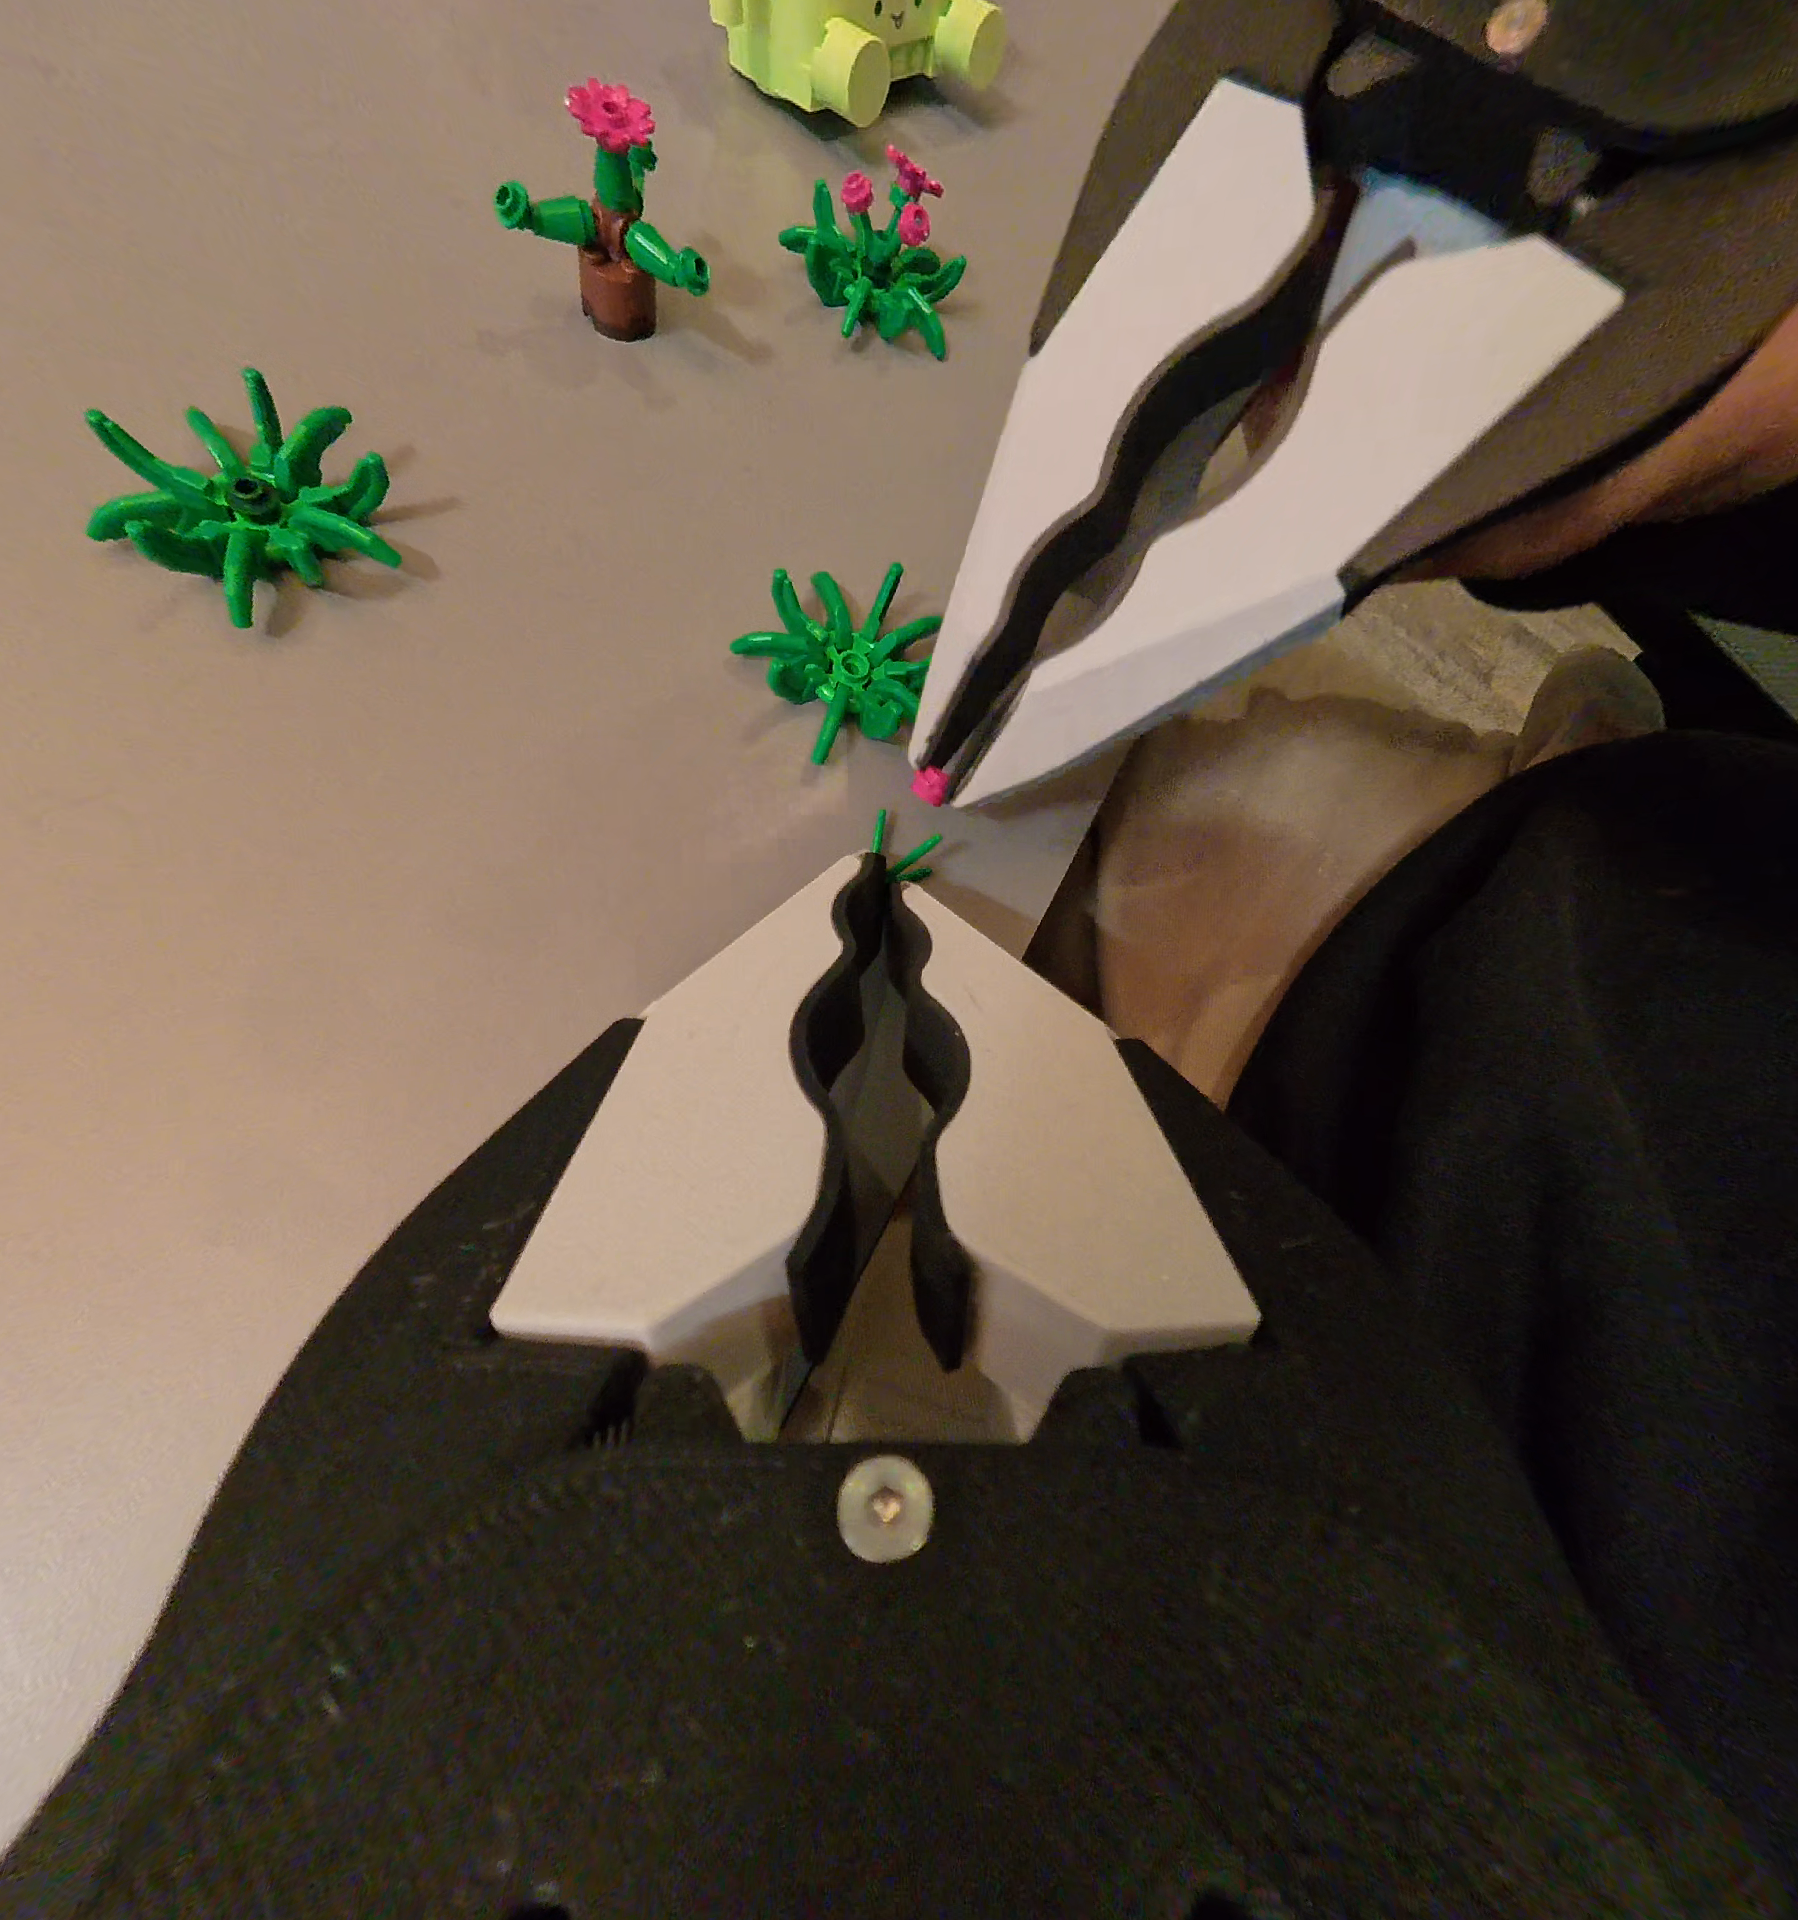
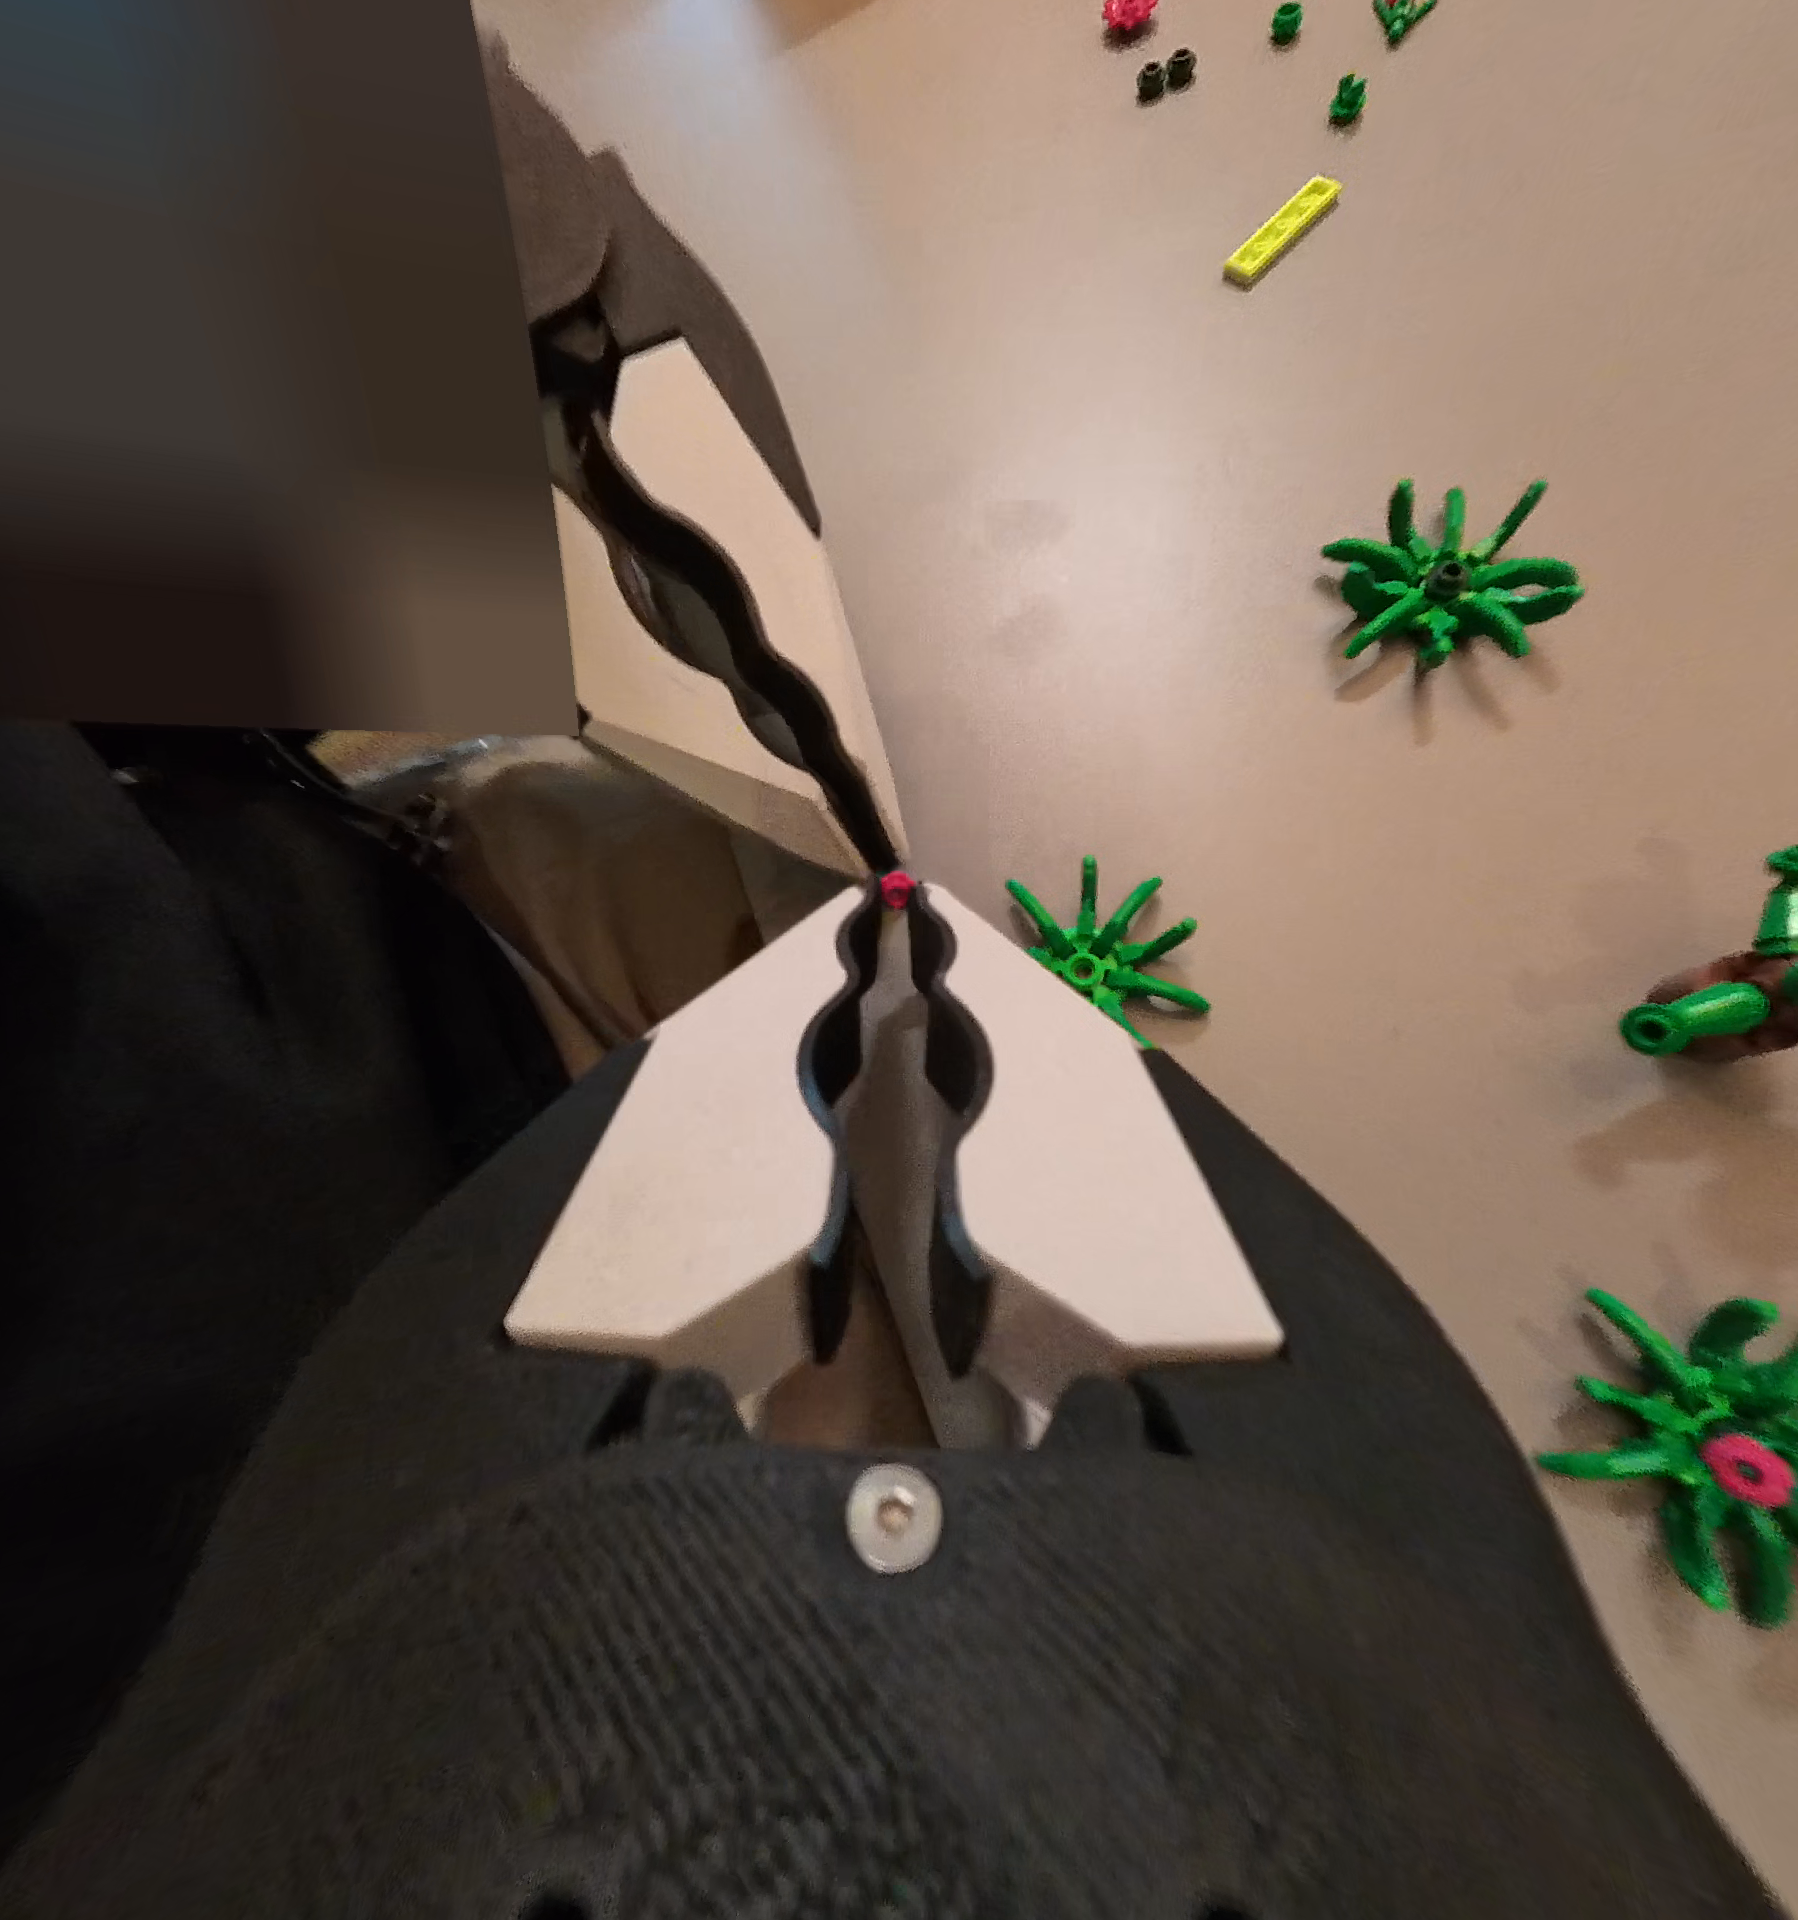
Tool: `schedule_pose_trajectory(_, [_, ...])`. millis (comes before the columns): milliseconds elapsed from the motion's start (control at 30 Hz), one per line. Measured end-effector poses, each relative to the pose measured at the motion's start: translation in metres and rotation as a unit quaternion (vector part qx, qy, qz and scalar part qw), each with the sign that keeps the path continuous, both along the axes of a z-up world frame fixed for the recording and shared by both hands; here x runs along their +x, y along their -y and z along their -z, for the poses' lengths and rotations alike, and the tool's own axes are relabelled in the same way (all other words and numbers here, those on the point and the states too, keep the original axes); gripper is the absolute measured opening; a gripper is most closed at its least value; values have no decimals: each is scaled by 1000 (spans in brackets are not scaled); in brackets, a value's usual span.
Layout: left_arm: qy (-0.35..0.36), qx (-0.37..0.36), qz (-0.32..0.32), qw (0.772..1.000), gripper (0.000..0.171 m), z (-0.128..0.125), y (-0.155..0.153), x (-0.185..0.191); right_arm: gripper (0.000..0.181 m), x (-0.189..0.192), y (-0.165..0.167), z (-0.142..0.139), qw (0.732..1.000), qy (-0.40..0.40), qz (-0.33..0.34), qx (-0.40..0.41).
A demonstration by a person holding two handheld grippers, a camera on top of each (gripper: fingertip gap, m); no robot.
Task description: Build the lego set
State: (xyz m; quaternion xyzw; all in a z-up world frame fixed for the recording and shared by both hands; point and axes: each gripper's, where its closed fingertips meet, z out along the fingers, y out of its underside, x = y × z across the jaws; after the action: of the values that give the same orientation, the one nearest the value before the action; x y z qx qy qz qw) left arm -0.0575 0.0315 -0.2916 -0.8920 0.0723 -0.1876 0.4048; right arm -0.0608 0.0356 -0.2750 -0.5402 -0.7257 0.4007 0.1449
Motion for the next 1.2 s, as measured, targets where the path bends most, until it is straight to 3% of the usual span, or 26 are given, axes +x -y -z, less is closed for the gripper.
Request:
schedule_pose_trajectory(133, [0, -1, 0, 1000, 0, 0, 0, 0, 3, 2, 4, 1, 997, -34, -15, 66])
schedule_pose_trajectory(467, [5, -5, -4, 1000, 0, 0, 0, 0, 3, 0, 6, 3, 991, -63, -25, 112])
schedule_pose_trajectory(767, [5, -7, -10, 1000, 0, 1, 0, 0, 3, -1, 5, 4, 990, -68, -16, 122])
schedule_pose_trajectory(1200, [18, -15, -16, 1000, 0, 1, -1, 0, 3, 0, 5, 4, 994, -86, -5, 61])
